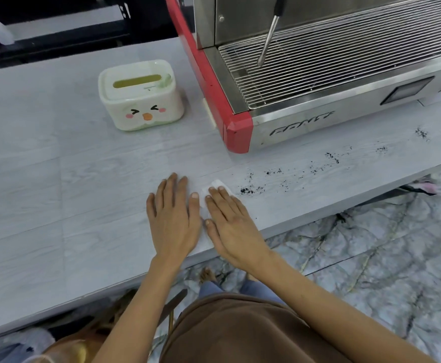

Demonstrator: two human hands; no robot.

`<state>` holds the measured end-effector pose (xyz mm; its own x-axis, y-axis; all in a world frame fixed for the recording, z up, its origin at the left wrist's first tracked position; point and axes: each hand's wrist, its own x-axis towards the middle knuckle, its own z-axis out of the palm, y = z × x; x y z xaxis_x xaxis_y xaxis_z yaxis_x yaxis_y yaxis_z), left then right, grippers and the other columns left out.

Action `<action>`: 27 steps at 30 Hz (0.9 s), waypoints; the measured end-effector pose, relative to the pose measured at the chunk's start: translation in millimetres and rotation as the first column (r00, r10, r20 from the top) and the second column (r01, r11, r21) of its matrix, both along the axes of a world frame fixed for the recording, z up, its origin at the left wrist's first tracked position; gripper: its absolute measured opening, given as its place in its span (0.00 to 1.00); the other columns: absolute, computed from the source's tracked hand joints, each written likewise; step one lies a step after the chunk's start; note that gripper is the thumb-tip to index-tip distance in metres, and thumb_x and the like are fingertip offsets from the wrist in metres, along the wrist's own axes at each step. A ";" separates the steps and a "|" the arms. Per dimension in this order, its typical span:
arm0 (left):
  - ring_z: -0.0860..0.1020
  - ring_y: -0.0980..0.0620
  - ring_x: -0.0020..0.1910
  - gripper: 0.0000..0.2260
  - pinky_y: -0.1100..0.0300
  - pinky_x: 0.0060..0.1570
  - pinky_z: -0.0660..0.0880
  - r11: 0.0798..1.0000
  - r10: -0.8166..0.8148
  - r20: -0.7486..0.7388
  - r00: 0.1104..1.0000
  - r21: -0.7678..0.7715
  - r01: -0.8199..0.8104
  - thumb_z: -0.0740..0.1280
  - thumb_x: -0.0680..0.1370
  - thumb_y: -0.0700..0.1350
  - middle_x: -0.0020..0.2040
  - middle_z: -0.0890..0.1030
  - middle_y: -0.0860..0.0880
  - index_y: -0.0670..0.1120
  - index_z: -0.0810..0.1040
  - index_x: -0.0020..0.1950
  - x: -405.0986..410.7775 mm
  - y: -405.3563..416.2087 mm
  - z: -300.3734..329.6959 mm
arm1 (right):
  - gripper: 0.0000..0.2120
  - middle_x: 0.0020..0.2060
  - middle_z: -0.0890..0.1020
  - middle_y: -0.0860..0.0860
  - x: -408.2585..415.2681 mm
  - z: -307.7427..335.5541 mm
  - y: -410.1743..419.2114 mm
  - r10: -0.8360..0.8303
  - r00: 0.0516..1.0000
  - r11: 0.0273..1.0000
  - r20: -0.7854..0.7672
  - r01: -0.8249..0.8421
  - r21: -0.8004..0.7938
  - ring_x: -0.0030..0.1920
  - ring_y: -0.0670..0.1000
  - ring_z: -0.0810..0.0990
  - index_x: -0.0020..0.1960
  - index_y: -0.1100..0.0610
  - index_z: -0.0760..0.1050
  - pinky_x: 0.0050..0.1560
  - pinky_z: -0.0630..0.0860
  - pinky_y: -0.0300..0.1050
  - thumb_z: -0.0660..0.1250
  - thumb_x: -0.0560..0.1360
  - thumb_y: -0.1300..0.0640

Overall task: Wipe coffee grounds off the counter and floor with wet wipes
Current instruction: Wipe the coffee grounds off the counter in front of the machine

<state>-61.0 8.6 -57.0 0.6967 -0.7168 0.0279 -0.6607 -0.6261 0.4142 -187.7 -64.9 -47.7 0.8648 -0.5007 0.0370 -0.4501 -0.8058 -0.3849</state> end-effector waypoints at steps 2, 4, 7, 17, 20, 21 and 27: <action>0.56 0.50 0.80 0.28 0.47 0.79 0.48 1.000 0.020 -0.005 1.000 -0.002 -0.020 0.44 0.83 0.58 0.81 0.61 0.50 0.50 0.63 0.79 -1.0 -1.5 -0.7 | 0.24 0.76 0.55 0.58 8.5 -2.0 -3.8 -0.009 1.000 1.000 -0.016 0.009 0.020 0.77 0.55 0.49 0.75 0.63 0.55 0.76 0.50 0.53 0.50 0.83 0.53; 0.57 0.51 0.80 0.27 0.47 0.79 0.49 0.999 0.037 -0.003 0.999 0.001 -0.037 0.45 0.83 0.57 0.81 0.61 0.50 0.50 0.64 0.79 -0.8 -2.6 -1.6 | 0.25 0.77 0.52 0.58 16.7 -4.7 -7.8 -0.035 0.999 0.998 -0.022 0.036 0.043 0.77 0.54 0.45 0.76 0.63 0.52 0.77 0.47 0.53 0.48 0.83 0.53; 0.58 0.50 0.80 0.27 0.47 0.78 0.50 0.999 0.036 0.011 0.999 0.000 -0.036 0.46 0.83 0.58 0.81 0.62 0.50 0.49 0.65 0.78 -0.2 -2.4 -2.2 | 0.24 0.77 0.51 0.58 21.6 -8.8 -16.7 -0.104 0.994 0.994 -0.013 0.105 0.040 0.77 0.55 0.45 0.76 0.63 0.51 0.77 0.45 0.52 0.48 0.83 0.54; 0.57 0.48 0.80 0.26 0.45 0.78 0.50 1.000 0.016 0.024 1.000 0.017 -0.016 0.47 0.83 0.58 0.81 0.61 0.49 0.49 0.64 0.79 -1.8 -1.7 -0.3 | 0.23 0.76 0.55 0.57 -10.2 -12.2 -64.0 -0.268 0.963 0.963 0.013 0.267 0.014 0.77 0.54 0.49 0.76 0.63 0.53 0.77 0.46 0.48 0.51 0.82 0.61; 0.56 0.47 0.80 0.27 0.44 0.78 0.49 0.999 0.016 0.024 1.000 0.036 -0.017 0.46 0.83 0.58 0.81 0.60 0.48 0.50 0.63 0.79 -4.3 -5.7 1.4 | 0.23 0.76 0.57 0.57 -21.4 -10.4 -74.8 -0.278 0.960 0.961 0.046 0.278 0.014 0.77 0.53 0.52 0.75 0.63 0.56 0.76 0.46 0.47 0.54 0.80 0.67; 0.55 0.47 0.80 0.28 0.44 0.78 0.48 0.999 0.012 0.022 1.000 0.043 -0.013 0.45 0.83 0.59 0.81 0.60 0.48 0.50 0.63 0.79 -6.2 -7.5 2.0 | 0.23 0.75 0.60 0.58 -23.4 -8.3 -77.0 -0.284 0.957 0.959 0.065 0.282 0.033 0.76 0.54 0.54 0.74 0.63 0.59 0.77 0.49 0.48 0.54 0.80 0.69; 0.53 0.49 0.81 0.27 0.44 0.79 0.47 0.997 -0.059 0.020 0.998 0.057 0.058 0.46 0.83 0.58 0.82 0.58 0.50 0.50 0.61 0.80 -22.7 -22.3 2.2 | 0.17 0.69 0.69 0.62 -33.4 9.2 -71.2 -0.315 0.935 0.942 0.166 0.286 0.177 0.72 0.59 0.66 0.69 0.65 0.68 0.74 0.61 0.52 0.57 0.81 0.65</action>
